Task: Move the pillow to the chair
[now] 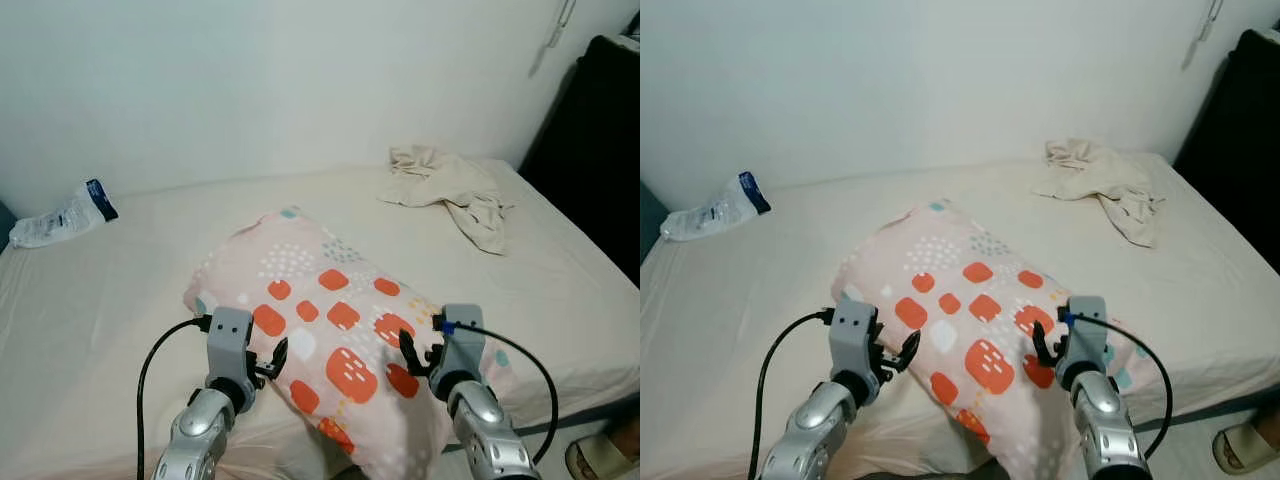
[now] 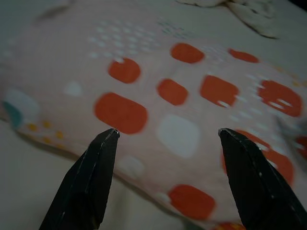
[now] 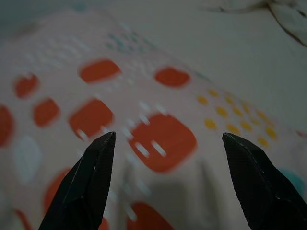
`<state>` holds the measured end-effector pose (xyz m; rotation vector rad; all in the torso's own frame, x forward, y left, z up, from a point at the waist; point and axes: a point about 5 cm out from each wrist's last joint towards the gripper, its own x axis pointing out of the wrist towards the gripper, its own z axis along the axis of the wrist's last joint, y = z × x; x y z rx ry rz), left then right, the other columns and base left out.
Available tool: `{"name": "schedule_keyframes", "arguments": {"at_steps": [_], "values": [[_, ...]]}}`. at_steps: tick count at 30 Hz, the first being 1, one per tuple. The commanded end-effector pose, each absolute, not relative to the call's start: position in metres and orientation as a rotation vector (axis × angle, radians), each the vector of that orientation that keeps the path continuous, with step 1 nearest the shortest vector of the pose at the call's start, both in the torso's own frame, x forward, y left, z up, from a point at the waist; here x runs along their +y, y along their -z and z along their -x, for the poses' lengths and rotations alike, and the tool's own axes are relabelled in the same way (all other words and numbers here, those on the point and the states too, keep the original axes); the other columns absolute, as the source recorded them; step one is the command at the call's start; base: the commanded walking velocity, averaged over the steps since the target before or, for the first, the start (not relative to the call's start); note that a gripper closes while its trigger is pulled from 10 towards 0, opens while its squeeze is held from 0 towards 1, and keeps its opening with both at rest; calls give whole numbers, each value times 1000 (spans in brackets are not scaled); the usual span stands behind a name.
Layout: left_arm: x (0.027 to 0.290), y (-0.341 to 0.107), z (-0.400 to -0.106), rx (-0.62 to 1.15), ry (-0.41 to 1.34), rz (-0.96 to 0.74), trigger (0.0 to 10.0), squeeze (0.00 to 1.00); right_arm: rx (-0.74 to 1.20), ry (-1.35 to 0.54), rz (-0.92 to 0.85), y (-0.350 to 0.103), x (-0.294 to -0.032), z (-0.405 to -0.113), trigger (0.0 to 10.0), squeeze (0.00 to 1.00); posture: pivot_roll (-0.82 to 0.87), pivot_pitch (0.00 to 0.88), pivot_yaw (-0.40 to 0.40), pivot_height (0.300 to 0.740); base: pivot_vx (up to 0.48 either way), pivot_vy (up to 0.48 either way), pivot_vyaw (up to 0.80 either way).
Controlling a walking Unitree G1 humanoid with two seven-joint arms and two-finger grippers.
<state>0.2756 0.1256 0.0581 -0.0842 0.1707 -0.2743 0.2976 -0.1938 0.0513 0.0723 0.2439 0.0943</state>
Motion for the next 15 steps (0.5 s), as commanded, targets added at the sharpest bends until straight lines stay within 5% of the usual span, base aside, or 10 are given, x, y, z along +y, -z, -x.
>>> {"name": "schedule_keyframes", "arguments": {"at_steps": [1,4,5,7,8,15], "values": [[135,-54,-277,185,237,60,10000,0,290,-104,-89,-44,-195,-298,10000,0,-50,133,49,740,0,0,0],[139,-55,-279,182,229,54,10000,0,317,-54,-77,-39,-202,-299,10000,67,-49,135,49,740,0,0,0],[141,-55,-280,182,226,51,10000,0,339,-37,-83,-36,-205,-300,10000,510,-45,136,50,740,0,0,0],[143,-55,-279,184,223,46,10000,0,340,-29,-94,-37,-207,-301,10000,443,-40,137,49,740,0,0,0],[144,-55,-279,186,221,43,10000,0,325,-21,-112,-40,-208,-303,10000,63,-40,138,50,740,0,0,0],[148,-55,-280,187,209,35,10000,0,306,5,-141,-49,-216,-311,10000,0,-43,140,52,725,0,0,0]]}}
